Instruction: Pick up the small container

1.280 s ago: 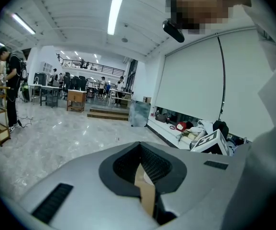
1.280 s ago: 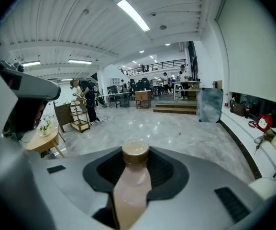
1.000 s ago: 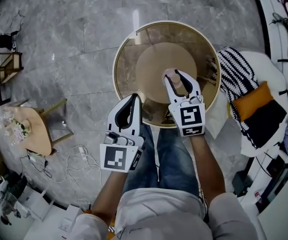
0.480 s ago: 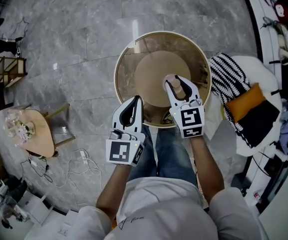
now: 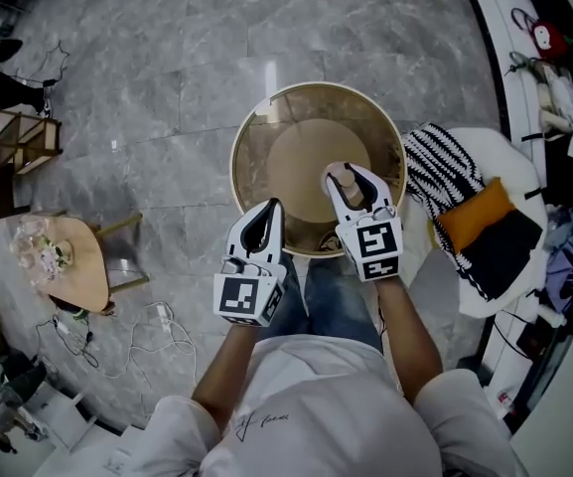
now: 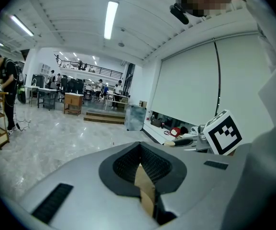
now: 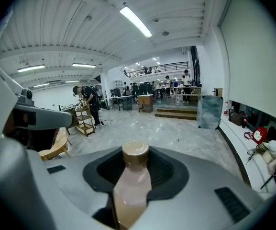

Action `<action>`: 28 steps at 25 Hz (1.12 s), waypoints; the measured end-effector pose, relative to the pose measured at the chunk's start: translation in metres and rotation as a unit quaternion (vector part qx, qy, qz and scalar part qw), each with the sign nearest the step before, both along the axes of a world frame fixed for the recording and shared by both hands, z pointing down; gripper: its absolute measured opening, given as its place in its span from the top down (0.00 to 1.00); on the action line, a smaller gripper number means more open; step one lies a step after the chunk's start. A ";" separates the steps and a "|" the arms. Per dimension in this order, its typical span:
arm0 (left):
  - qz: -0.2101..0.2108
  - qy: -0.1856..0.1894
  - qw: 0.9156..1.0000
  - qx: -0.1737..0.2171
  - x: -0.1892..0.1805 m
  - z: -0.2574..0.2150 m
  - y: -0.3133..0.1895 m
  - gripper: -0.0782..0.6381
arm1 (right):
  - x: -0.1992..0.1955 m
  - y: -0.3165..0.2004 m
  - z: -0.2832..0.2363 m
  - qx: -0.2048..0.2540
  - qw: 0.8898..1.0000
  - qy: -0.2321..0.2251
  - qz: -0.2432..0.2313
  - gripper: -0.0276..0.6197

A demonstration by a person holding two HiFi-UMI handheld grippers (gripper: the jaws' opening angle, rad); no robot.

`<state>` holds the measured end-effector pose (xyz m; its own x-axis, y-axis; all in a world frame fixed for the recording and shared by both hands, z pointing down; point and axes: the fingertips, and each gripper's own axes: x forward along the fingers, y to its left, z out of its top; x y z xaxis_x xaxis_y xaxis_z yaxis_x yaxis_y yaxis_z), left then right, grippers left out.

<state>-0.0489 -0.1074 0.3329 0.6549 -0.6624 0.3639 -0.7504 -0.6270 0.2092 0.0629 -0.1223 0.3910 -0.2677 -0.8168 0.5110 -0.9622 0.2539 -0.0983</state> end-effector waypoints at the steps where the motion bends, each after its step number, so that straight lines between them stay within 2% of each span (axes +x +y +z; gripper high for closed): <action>1: 0.000 0.001 1.000 0.001 0.001 -0.004 0.002 0.87 | 0.000 0.002 -0.005 0.002 1.000 0.000 -0.003 0.74; 5: 0.002 -0.004 1.000 0.011 -0.002 -0.021 0.009 0.87 | -0.005 0.012 -0.028 0.006 1.000 -0.001 -0.019 0.74; 13: 0.000 0.010 1.000 0.014 -0.003 -0.042 0.027 0.87 | -0.015 0.035 -0.062 0.008 0.999 -0.001 -0.051 0.74; 28: 0.019 0.008 0.999 0.032 -0.003 -0.075 0.060 0.87 | -0.017 0.075 -0.110 0.018 0.997 -0.007 -0.076 0.74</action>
